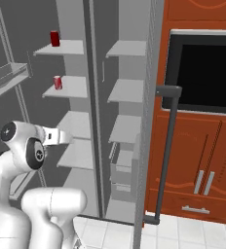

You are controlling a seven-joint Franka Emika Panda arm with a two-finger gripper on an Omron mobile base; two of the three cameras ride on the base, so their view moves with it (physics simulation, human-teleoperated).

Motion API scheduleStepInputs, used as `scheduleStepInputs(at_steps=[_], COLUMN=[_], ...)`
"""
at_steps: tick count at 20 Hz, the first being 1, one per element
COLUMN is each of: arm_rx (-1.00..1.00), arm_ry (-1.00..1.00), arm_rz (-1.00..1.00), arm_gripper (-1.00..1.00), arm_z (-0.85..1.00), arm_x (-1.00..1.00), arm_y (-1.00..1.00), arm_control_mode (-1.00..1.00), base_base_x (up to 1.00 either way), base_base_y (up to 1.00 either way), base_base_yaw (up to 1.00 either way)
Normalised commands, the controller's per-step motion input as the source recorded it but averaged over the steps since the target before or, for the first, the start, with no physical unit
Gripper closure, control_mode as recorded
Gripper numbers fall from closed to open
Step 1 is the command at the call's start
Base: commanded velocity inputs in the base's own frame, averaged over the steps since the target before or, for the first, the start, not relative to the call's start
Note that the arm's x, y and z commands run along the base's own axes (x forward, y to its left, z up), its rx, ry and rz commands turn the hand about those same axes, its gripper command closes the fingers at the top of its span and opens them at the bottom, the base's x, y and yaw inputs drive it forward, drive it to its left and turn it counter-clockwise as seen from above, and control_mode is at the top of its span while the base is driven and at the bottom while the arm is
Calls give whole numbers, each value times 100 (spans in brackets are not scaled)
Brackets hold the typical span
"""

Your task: Open the fridge, grab two sodas, and place both sodas inside the bowl with ice on the dining counter.

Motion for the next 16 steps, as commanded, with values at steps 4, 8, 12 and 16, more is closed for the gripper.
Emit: scheduleStepInputs(at_steps=[4, 8, 12, 16], arm_rx=[3, 3, 0, 0], arm_ry=[11, 11, 10, 2], arm_rz=[-13, -10, -2, 0], arm_gripper=[-100, -100, -100, -100], arm_z=[1, -13, -38, -38], arm_x=[-3, -2, -14, -30], arm_y=[-84, -84, -14, 18], arm_control_mode=[-100, -100, -100, -100], base_base_x=[0, 0, 0, 0], base_base_y=[0, 0, 0, 0], base_base_yaw=[0, 0, 0, 0])
